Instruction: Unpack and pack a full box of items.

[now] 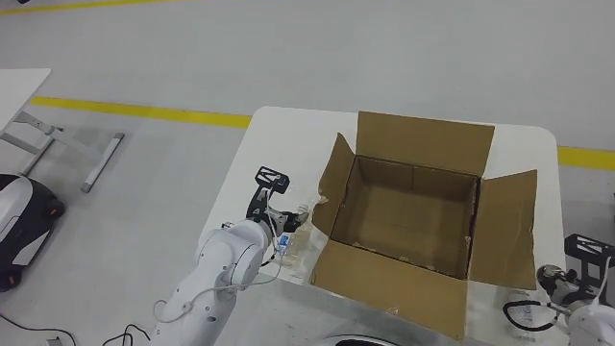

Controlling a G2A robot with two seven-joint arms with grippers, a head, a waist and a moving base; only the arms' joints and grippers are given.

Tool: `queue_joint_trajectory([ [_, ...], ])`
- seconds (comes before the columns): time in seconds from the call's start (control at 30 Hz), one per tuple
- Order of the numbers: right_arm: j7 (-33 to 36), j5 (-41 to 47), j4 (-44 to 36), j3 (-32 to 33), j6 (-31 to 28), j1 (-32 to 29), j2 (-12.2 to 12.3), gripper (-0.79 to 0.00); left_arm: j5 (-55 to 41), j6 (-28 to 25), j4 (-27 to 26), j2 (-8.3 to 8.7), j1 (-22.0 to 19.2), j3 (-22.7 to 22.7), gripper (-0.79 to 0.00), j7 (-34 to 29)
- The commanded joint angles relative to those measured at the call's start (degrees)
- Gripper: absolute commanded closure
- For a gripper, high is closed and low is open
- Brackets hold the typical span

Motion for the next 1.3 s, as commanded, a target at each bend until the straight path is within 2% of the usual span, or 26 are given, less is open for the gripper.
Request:
queue_joint_trajectory([
  [0.0,-0.14,-0.39,1.20,-0.19,0.12,0.42,0.09,0.000,0.00,0.00,0.00,0.00,0.00,0.00,-0.785,0.00],
  [0.67,0.69,-1.44,7.10,-2.67,1.44,3.55,0.75,0.000,0.00,0.00,0.00,0.00,0.00,0.00,-0.785,0.00],
  [0.7,0.72,-1.42,7.21,-2.76,1.42,3.59,0.78,-0.105,0.00,0.00,0.00,0.00,0.00,0.00,-0.785,0.00],
  [0.83,0.87,-1.21,7.55,-2.97,1.47,3.73,0.91,-0.166,0.00,0.00,0.00,0.00,0.00,0.00,-0.785,0.00],
  [0.87,0.92,-1.16,7.56,-2.99,1.50,3.76,0.94,-0.256,0.00,0.00,0.00,0.00,0.00,0.00,-0.785,0.00],
  [0.9,0.97,-1.12,7.51,-3.05,1.54,3.77,0.97,-0.289,0.00,0.00,0.00,0.00,0.00,0.00,-0.785,0.00],
  [1.0,1.09,-1.06,7.21,-3.17,1.43,3.75,1.08,-0.308,0.00,0.00,0.00,0.00,0.00,0.00,-0.785,0.00],
  [1.07,1.23,-0.98,6.85,-3.06,1.35,3.76,1.17,-0.369,0.00,0.00,0.00,0.00,0.00,0.00,-0.785,0.00],
  [1.1,1.24,-0.94,6.56,-2.97,1.34,3.74,1.22,-0.376,0.00,0.00,0.00,0.00,0.00,0.00,-0.785,0.00],
  [1.27,-0.55,1.85,0.64,-1.51,2.11,3.19,1.35,-0.354,0.00,0.00,0.00,0.00,0.00,0.00,-0.785,0.00],
])
